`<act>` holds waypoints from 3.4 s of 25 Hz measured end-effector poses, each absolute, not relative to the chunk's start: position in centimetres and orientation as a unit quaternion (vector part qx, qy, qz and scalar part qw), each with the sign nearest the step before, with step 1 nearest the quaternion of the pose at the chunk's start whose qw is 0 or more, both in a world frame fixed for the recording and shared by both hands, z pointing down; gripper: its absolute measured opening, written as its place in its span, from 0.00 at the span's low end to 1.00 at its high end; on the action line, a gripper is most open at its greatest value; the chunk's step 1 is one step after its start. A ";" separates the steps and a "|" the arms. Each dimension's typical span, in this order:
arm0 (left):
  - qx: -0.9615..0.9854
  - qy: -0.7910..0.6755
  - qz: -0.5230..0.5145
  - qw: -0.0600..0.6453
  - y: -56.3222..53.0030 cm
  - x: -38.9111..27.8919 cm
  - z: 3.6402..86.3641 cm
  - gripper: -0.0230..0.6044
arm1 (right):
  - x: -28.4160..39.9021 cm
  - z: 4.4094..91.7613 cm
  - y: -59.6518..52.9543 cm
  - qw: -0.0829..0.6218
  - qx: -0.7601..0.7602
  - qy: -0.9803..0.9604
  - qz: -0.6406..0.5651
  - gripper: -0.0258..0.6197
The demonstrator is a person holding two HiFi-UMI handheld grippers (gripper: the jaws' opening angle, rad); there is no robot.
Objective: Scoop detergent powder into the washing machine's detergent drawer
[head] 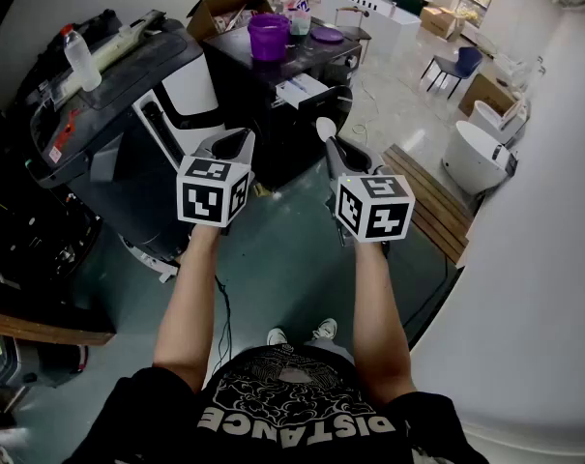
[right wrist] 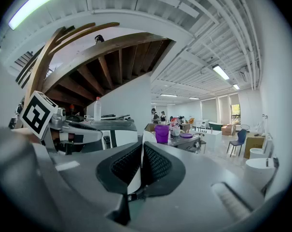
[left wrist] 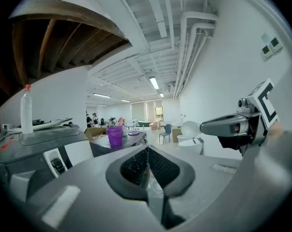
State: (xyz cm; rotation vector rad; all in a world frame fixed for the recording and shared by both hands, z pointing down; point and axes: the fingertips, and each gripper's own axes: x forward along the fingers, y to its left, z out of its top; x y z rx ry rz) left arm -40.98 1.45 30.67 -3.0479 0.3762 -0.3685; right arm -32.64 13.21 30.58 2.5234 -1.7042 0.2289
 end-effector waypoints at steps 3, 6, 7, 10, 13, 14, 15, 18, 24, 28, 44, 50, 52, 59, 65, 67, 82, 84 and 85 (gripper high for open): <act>-0.985 0.121 -0.121 0.022 1.2 -41.0 30.8 0.04 | -32.6 30.6 13.0 0.044 0.826 -0.557 0.077 0.10; -0.985 0.120 -0.123 0.020 1.2 -41.0 31.2 0.04 | -32.6 30.9 12.9 0.043 0.826 -0.557 0.080 0.10; -0.985 0.120 -0.124 0.020 1.1 -40.9 31.2 0.04 | -32.6 30.9 12.9 0.043 0.825 -0.557 0.081 0.10; -0.985 0.120 -0.123 0.018 1.0 -40.6 31.4 0.04 | -32.5 31.1 12.6 0.046 0.823 -0.560 0.080 0.10; -0.985 0.119 -0.122 0.018 0.8 -39.9 31.5 0.04 | -31.9 31.2 12.4 0.048 0.823 -0.561 0.079 0.10; -0.985 0.118 -0.122 0.018 0.7 -39.6 31.5 0.04 | -31.7 31.2 12.4 0.049 0.823 -0.561 0.079 0.10; -0.985 0.117 -0.122 0.018 0.7 -39.3 31.6 0.04 | -31.4 31.2 12.3 0.049 0.823 -0.560 0.079 0.10; -0.986 0.114 -0.123 0.019 0.5 -38.1 31.8 0.04 | -30.3 31.4 12.0 0.047 0.824 -0.560 0.078 0.10; -0.985 0.116 -0.126 0.020 -0.7 -34.8 32.3 0.04 | -27.2 32.3 10.7 0.045 0.819 -0.566 0.082 0.10; -0.984 0.124 -0.129 0.020 -1.8 -31.6 32.8 0.04 | -24.0 32.9 9.4 0.042 0.813 -0.574 0.083 0.10; -0.975 0.168 -0.149 0.008 -6.7 -17.7 33.3 0.04 | -9.3 33.5 3.6 0.048 0.777 -0.619 0.098 0.10; -0.971 0.184 -0.155 0.007 -8.3 -14.5 33.5 0.04 | -5.7 33.8 1.9 0.050 0.766 -0.633 0.100 0.10; -0.970 0.188 -0.155 0.008 -8.5 -13.4 33.3 0.04 | -4.5 33.7 1.5 0.051 0.762 -0.638 0.099 0.10; -0.965 0.213 -0.154 0.008 -9.1 -10.9 33.2 0.04 | -1.5 33.5 0.7 0.055 0.746 -0.657 0.093 0.10; -0.960 0.232 -0.155 0.008 -9.3 -10.0 33.1 0.04 | -0.2 33.8 0.3 0.058 0.733 -0.671 0.092 0.10; -0.959 0.235 -0.157 0.010 -9.4 -9.7 33.2 0.04 | 0.2 33.9 0.3 0.058 0.731 -0.673 0.092 0.10; -0.954 0.254 -0.159 0.003 -11.6 -9.3 34.1 0.04 | 1.7 34.4 -1.7 0.061 0.722 -0.683 0.089 0.10; -0.953 0.257 -0.157 0.001 -12.5 -9.0 34.2 0.04 | 2.0 34.4 -2.5 0.065 0.720 -0.686 0.088 0.10; -0.953 0.259 -0.156 0.000 -13.0 -8.9 34.3 0.04 | 2.1 34.4 -3.1 0.066 0.718 -0.687 0.087 0.10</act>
